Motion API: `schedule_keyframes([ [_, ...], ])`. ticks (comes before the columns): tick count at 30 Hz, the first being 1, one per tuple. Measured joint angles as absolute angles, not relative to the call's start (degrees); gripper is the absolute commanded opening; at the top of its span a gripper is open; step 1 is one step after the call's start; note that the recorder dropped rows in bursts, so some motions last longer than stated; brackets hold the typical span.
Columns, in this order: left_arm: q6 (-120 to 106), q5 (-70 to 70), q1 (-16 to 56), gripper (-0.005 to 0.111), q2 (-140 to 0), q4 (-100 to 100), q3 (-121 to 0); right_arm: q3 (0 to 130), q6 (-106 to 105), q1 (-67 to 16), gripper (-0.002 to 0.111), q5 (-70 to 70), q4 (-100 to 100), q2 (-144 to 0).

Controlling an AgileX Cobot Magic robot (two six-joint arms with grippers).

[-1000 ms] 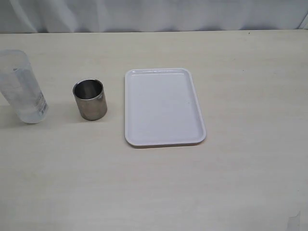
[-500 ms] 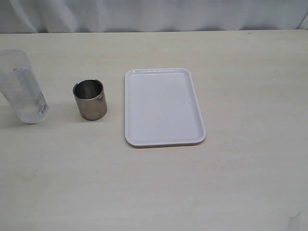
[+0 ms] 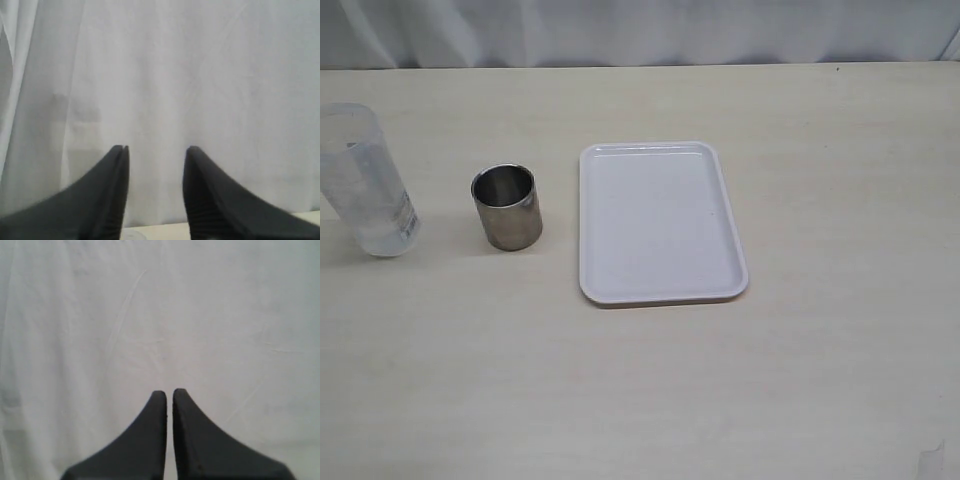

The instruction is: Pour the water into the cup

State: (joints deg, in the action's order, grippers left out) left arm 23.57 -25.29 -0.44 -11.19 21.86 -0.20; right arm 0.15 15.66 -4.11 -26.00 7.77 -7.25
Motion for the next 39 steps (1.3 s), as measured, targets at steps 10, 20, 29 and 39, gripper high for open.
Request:
schedule_keyframes([
  [10, 17.75, -33.17, -0.44, 0.029, -29.09, 14.4, -0.2, 0.15, 16.74, -4.11, 0.004, -37.58, 9.07, -20.3],
  [20, 6.19, -46.04, -0.44, 0.102, -54.58, 2.85, -0.2, 0.15, 17.55, -4.11, 0.004, -45.64, 13.78, -31.82],
  [29, 4.43, -61.95, -0.44, 0.102, -78.99, 5.75, -0.59, 0.15, 17.55, -4.11, 0.004, -45.88, 14.07, -31.82],
  [39, 3.37, -68.09, -0.44, 0.102, -93.71, 6.82, -2.9, 0.15, 17.55, -4.11, 0.004, -45.88, 14.76, -31.82],
])
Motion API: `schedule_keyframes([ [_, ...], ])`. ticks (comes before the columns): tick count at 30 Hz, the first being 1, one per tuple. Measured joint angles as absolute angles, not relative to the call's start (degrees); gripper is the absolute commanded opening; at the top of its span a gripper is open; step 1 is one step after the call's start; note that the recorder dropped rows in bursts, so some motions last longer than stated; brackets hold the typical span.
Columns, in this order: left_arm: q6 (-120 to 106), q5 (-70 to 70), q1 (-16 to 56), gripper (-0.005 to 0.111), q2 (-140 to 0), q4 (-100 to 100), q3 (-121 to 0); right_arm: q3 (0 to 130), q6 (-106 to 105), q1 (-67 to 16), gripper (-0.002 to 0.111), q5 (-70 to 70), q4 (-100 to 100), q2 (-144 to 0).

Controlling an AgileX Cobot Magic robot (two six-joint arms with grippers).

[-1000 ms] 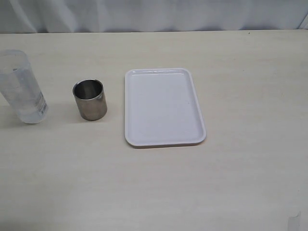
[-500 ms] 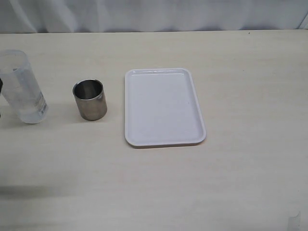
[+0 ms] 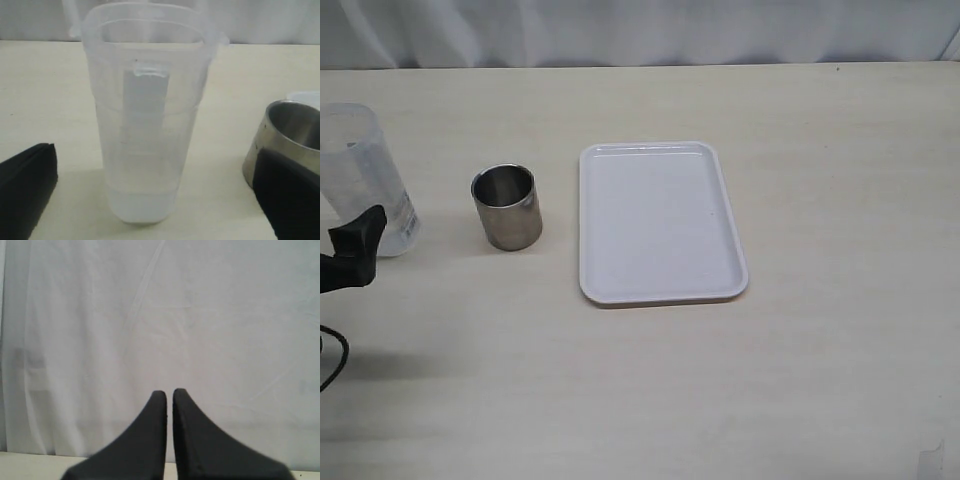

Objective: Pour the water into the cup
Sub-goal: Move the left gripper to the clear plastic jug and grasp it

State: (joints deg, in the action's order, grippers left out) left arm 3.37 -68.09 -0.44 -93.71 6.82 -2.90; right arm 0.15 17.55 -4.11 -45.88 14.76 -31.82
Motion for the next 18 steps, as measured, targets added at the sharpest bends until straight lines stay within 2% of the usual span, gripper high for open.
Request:
schedule_keyframes([
  [18, 1.67, -68.09, -0.44, 0.102, -105.59, 5.54, -13.11, 0.15, 18.97, -4.11, 0.004, -45.88, 16.96, -31.82],
])
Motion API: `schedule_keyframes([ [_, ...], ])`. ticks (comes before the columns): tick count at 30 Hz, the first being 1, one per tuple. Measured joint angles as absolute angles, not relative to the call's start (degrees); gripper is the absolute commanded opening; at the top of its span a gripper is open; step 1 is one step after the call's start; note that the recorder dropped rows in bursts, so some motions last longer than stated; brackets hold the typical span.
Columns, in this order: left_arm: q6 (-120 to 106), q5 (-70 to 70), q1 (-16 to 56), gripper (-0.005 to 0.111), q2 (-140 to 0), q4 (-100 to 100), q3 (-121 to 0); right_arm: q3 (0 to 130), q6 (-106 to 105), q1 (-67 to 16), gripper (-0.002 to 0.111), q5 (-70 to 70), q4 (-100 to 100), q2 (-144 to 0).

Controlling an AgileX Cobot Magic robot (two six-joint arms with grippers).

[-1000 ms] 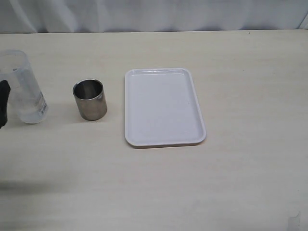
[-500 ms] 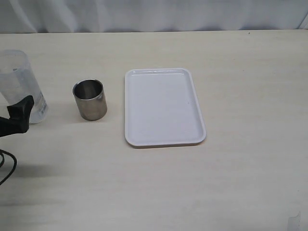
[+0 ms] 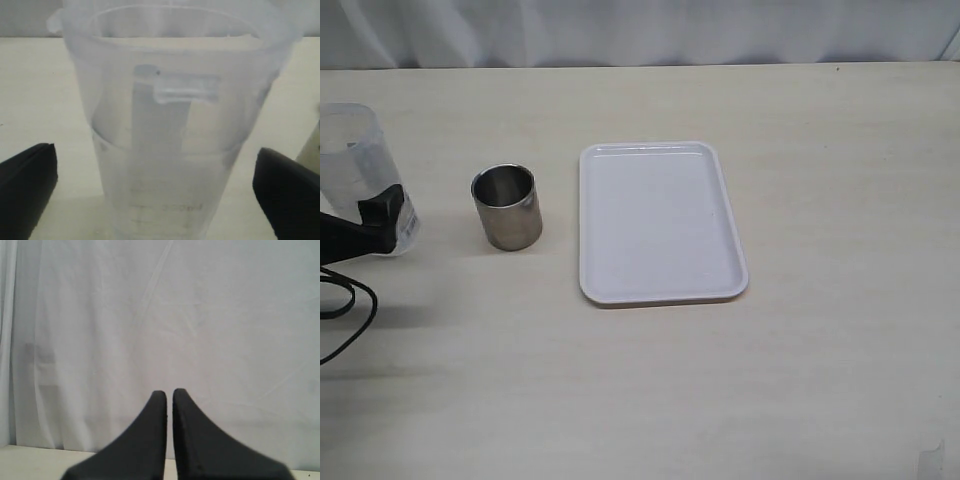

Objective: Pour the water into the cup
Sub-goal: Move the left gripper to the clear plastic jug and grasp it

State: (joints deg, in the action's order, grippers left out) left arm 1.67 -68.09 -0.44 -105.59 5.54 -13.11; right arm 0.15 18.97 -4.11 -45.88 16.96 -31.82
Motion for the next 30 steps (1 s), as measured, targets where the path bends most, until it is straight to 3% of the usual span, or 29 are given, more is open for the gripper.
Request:
schedule_keyframes([
  [30, 1.67, -69.04, -0.44, 0.102, -112.44, 3.75, -19.4, 0.15, 19.06, -4.11, 0.004, -45.64, 17.19, -31.82],
])
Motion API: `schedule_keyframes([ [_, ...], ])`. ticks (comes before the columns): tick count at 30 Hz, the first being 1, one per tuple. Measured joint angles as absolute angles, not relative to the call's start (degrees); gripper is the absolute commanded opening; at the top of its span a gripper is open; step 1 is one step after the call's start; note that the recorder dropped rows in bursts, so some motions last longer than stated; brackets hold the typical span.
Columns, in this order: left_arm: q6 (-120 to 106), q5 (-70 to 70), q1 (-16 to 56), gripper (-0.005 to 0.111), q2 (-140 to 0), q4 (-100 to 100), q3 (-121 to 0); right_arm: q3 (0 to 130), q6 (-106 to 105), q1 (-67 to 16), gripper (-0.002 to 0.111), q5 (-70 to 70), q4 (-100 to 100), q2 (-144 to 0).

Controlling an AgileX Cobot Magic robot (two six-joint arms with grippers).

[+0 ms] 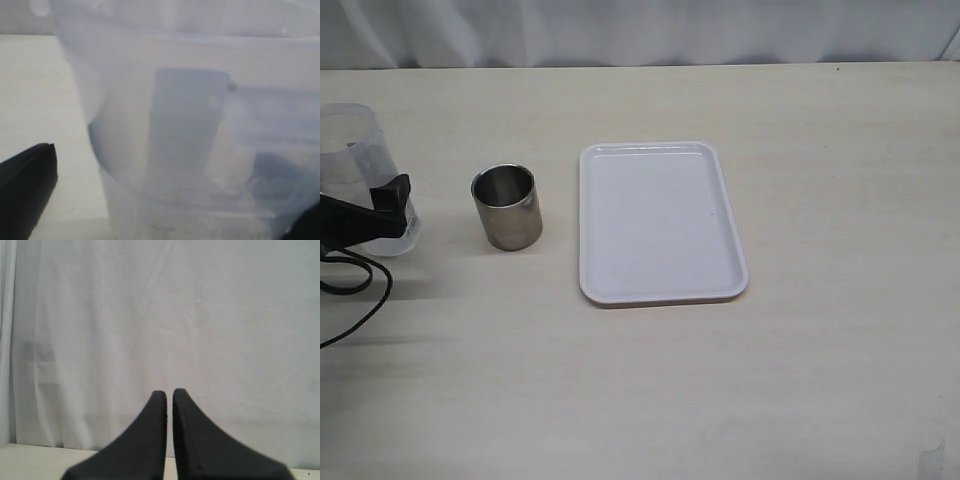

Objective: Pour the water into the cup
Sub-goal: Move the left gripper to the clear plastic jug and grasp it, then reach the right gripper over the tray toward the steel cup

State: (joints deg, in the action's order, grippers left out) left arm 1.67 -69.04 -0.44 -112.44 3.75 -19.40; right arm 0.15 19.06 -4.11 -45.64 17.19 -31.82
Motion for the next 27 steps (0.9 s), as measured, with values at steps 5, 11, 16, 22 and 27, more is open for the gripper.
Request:
schedule_keyframes([
  [5, 1.67, -69.04, -0.44, 0.102, -112.46, 3.37, -19.93, 0.15, 19.06, -4.11, 0.004, -45.64, 17.19, -31.82],
  [11, 1.67, -69.04, -0.44, 0.102, -112.46, 3.37, -20.6, 0.15, 19.06, -4.11, 0.004, -44.93, 17.19, -31.82],
  [16, 1.67, -69.04, -0.44, 0.102, -112.46, 3.69, -20.6, 0.15, 19.1, -4.11, 0.004, -44.56, 17.46, -31.82],
  [22, 1.67, -69.04, -0.44, 0.102, -112.46, 4.66, -20.6, 0.15, 20.16, -4.11, 0.004, -44.56, 20.0, -31.82],
  [27, 1.67, -69.04, -0.44, 0.102, -112.46, 4.66, -20.6, 0.15, 20.16, -4.11, 0.004, -44.42, 20.22, -31.82],
])
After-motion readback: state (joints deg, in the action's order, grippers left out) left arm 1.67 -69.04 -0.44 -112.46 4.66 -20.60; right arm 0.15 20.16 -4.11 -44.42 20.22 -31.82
